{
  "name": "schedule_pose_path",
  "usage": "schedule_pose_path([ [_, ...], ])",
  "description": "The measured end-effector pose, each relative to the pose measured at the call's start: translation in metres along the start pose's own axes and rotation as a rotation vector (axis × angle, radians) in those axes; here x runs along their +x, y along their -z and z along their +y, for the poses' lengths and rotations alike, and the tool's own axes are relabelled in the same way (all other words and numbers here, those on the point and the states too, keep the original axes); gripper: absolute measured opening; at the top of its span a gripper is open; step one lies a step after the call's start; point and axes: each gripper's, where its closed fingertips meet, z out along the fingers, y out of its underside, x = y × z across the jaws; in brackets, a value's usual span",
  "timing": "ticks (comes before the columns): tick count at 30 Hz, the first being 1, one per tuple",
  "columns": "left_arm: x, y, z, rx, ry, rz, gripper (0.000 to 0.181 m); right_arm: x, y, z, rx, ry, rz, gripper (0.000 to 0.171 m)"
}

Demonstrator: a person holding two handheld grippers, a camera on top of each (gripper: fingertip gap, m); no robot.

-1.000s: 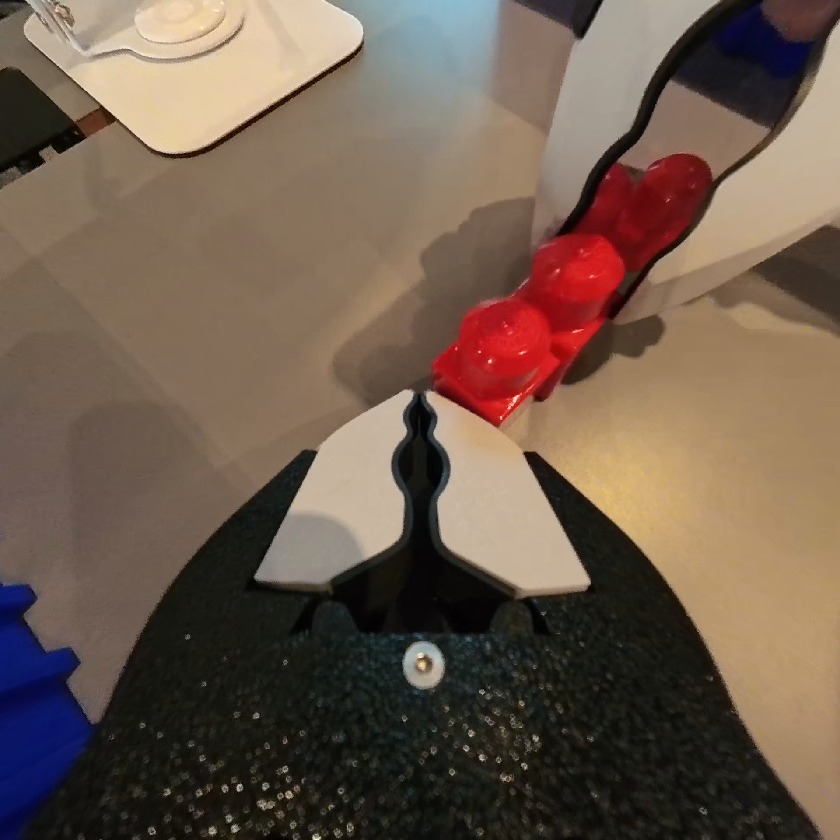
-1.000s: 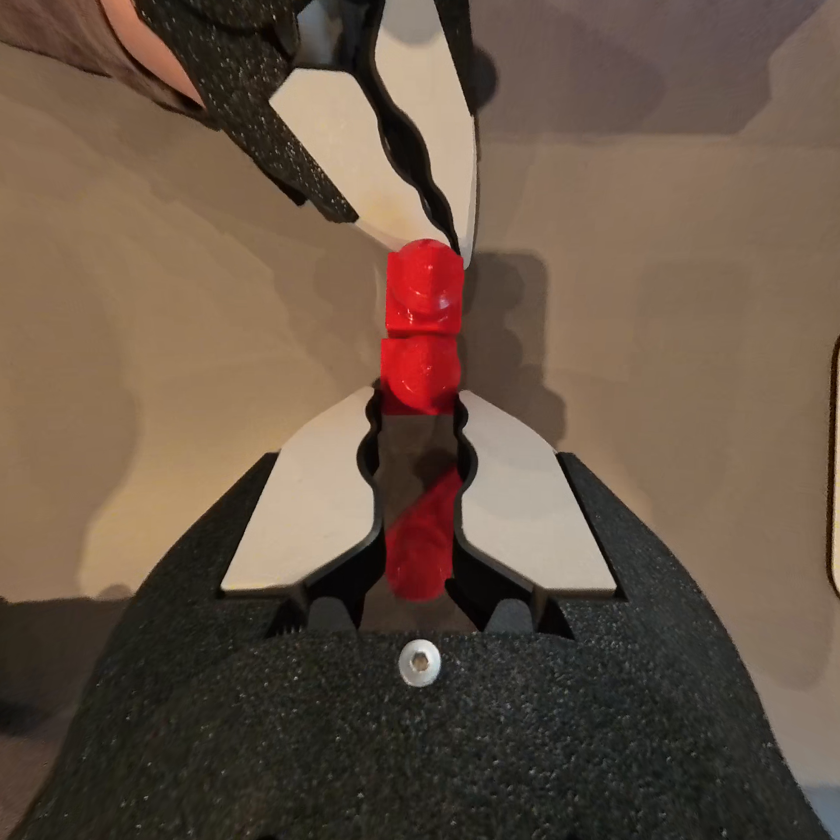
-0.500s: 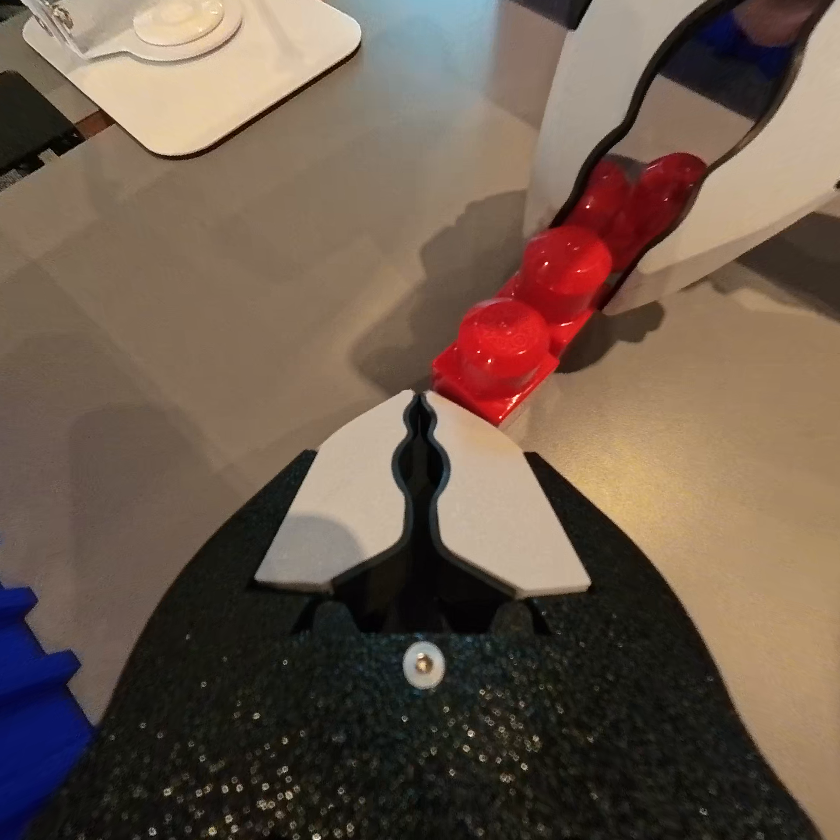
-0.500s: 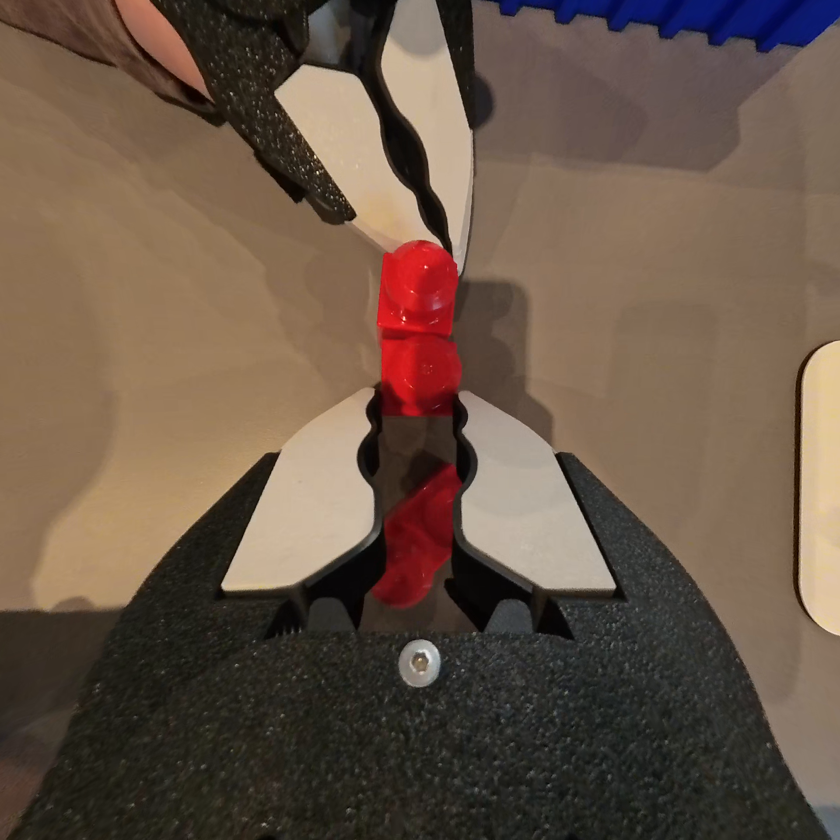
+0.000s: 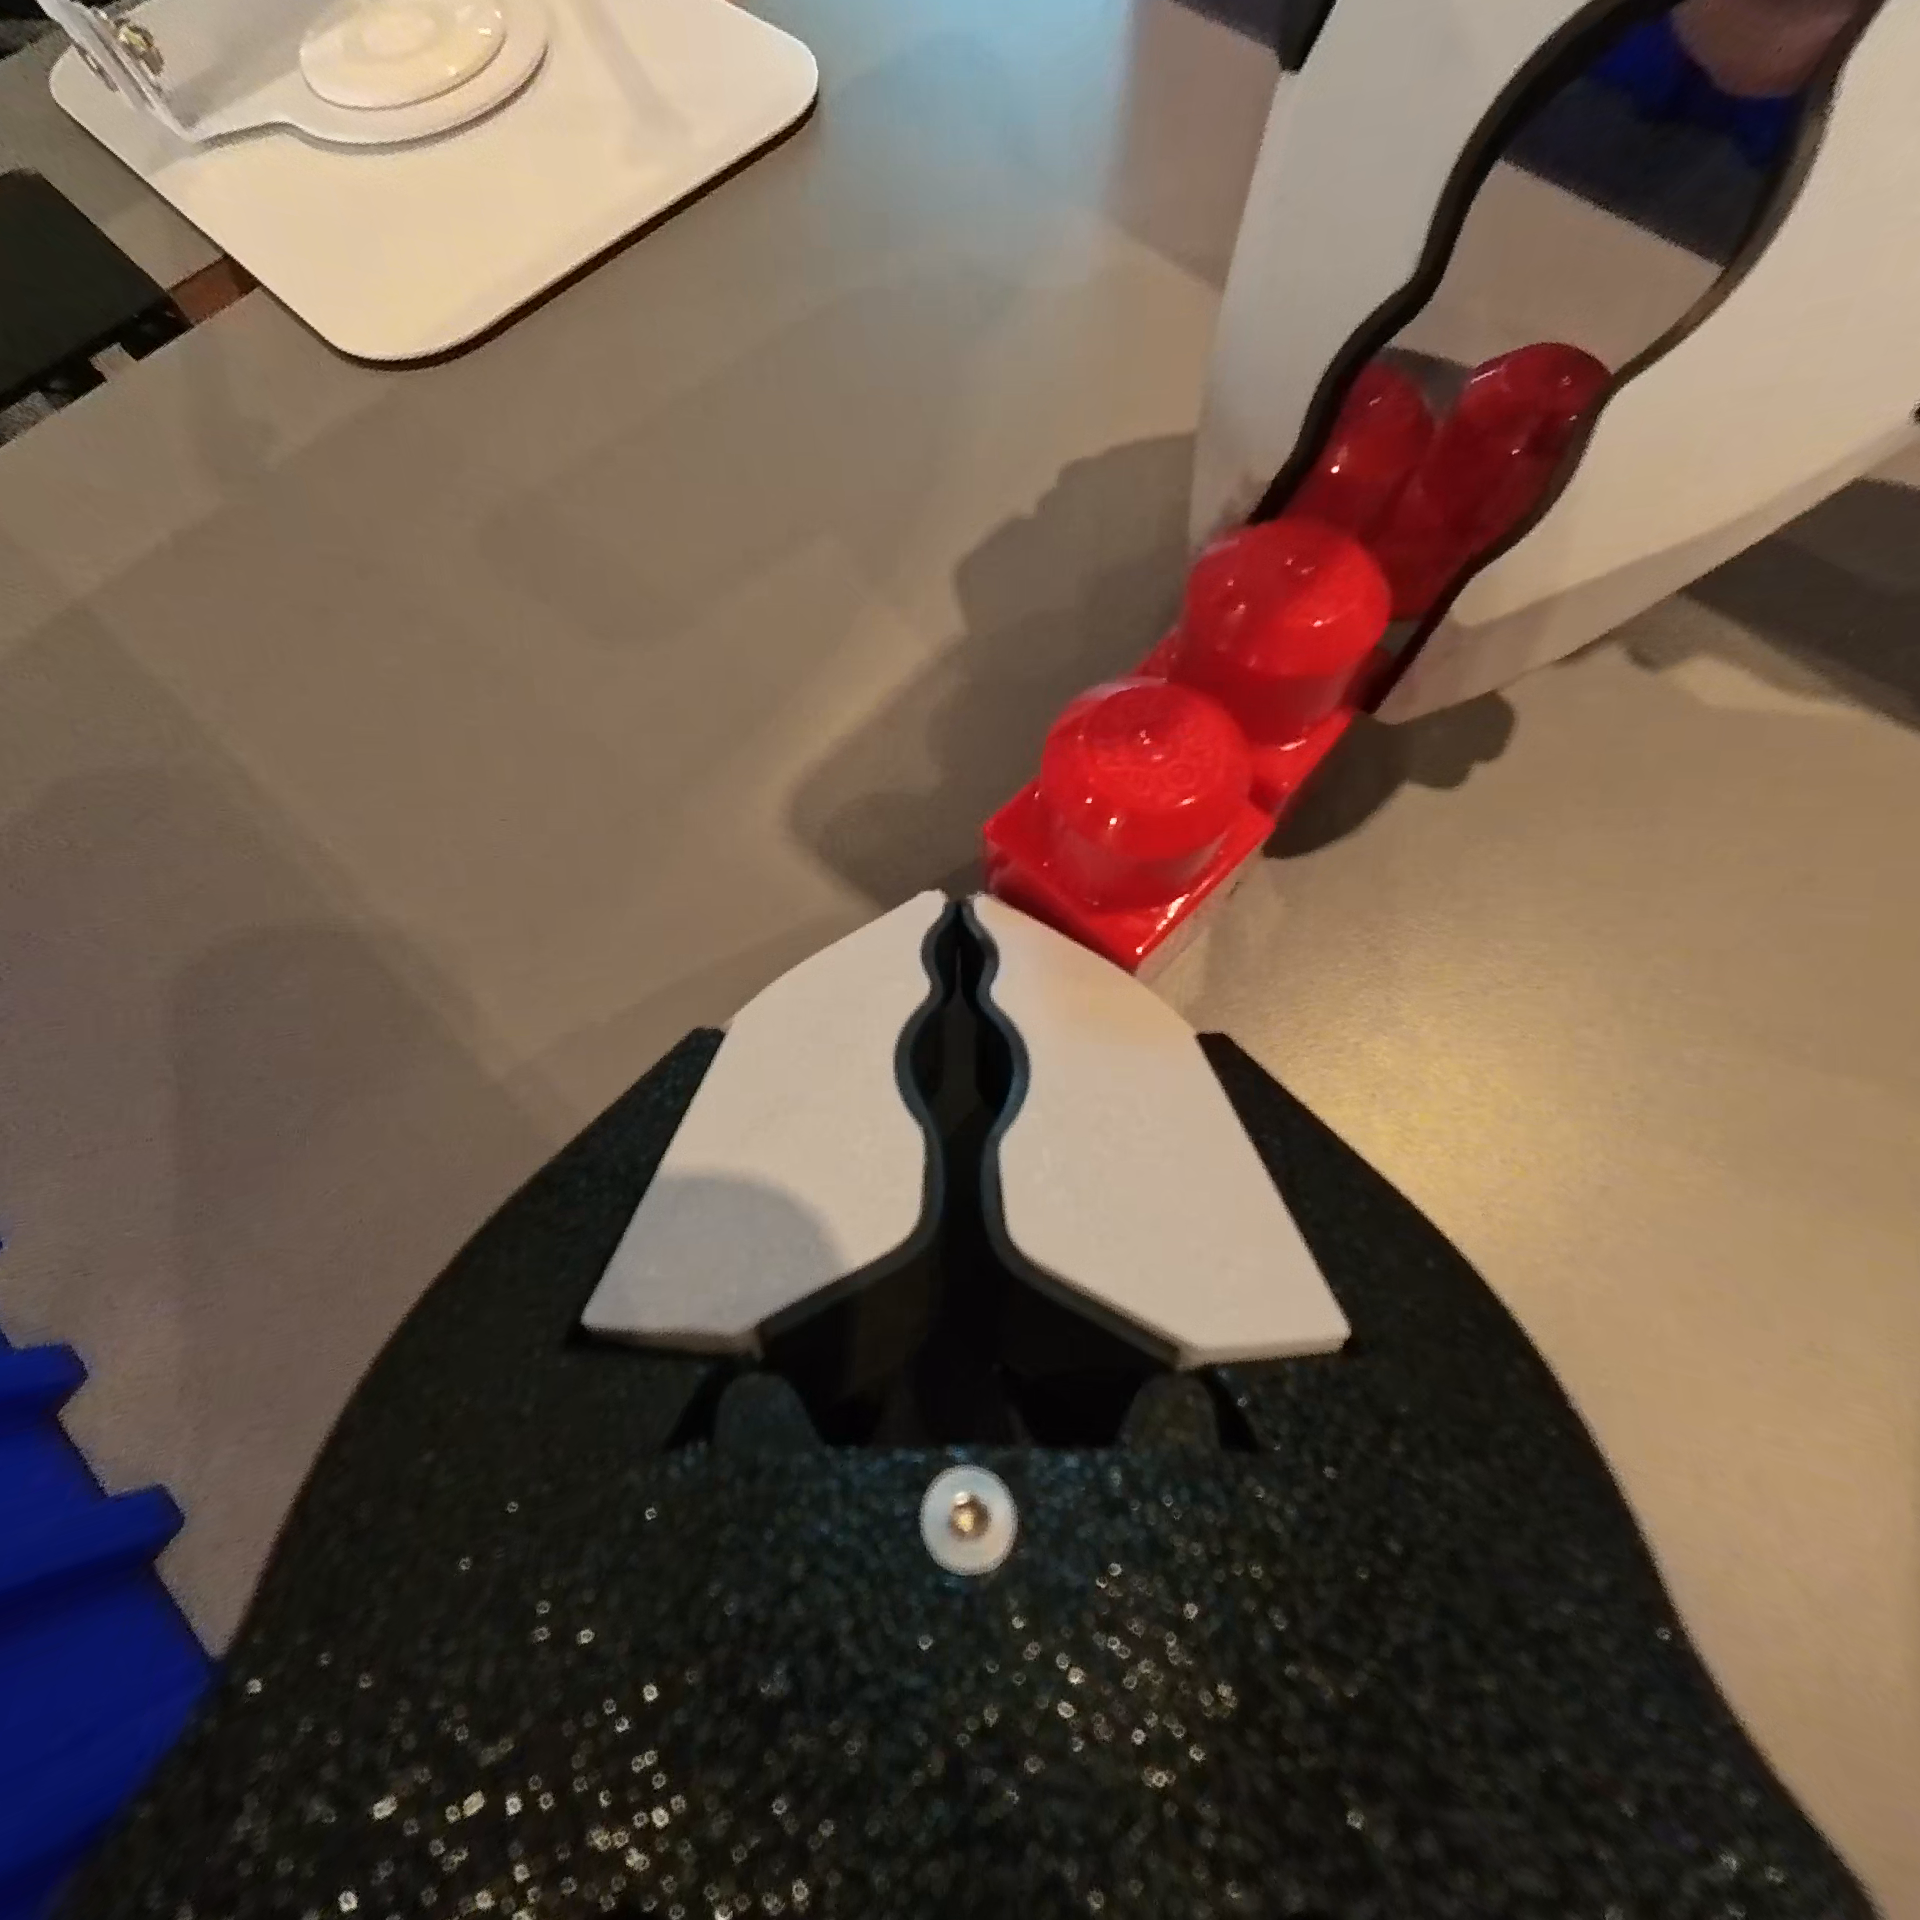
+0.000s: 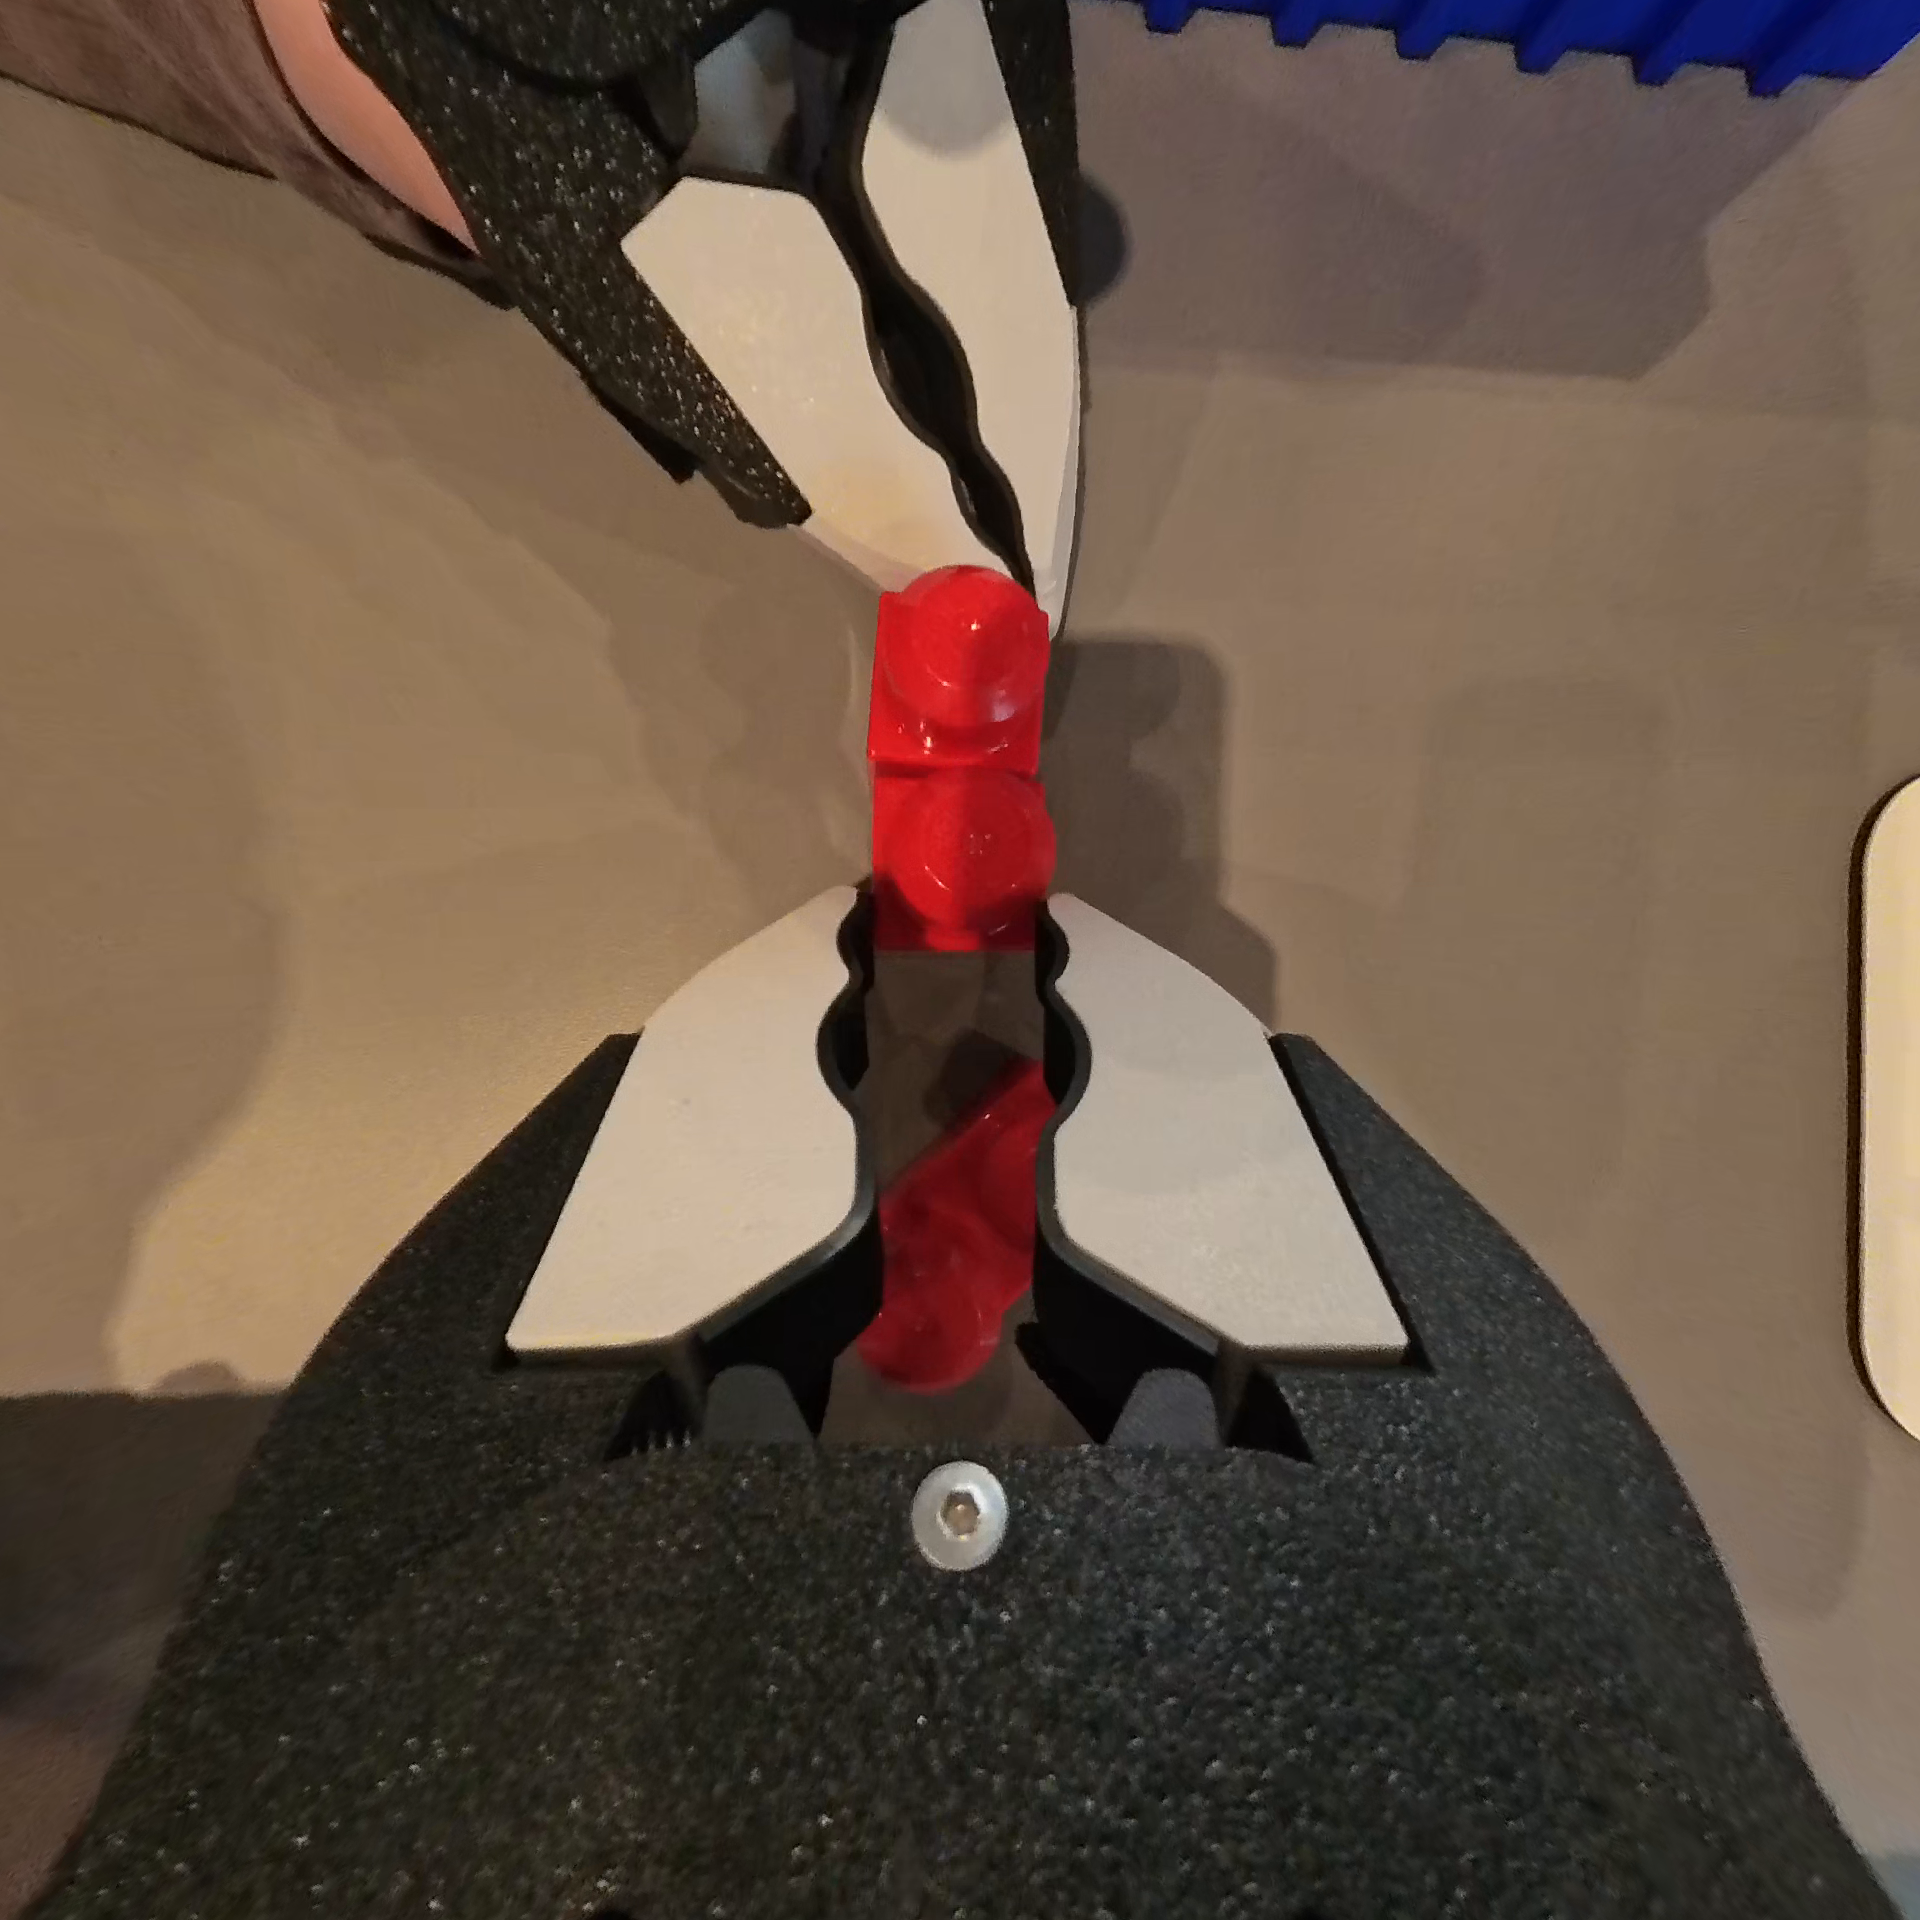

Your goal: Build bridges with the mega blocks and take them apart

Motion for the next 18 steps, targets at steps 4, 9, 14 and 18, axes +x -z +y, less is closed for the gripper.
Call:
schedule_pose_path([
  [4, 0.0, 0.0, 0.0, -0.002, -0.01, -0.008, 0.0, 0.0, 0.0, 0.0, -0.003, -0.003, 0.001, 0.03],
  [9, 0.0, 0.0, 0.001, -0.01, -0.003, -0.011, 0.0, 0.0, 0.0, 0.0, -0.019, 0.016, 0.018, 0.03],
  [14, -0.002, 0.001, 0.002, -0.02, 0.023, -0.02, 0.0, 0.009, 0.015, -0.006, 0.006, -0.053, 0.08, 0.037],
  [18, -0.003, 0.003, 0.001, -0.011, 0.032, -0.015, 0.0, 0.025, 0.047, 0.013, -0.036, -0.295, 0.173, 0.052],
])
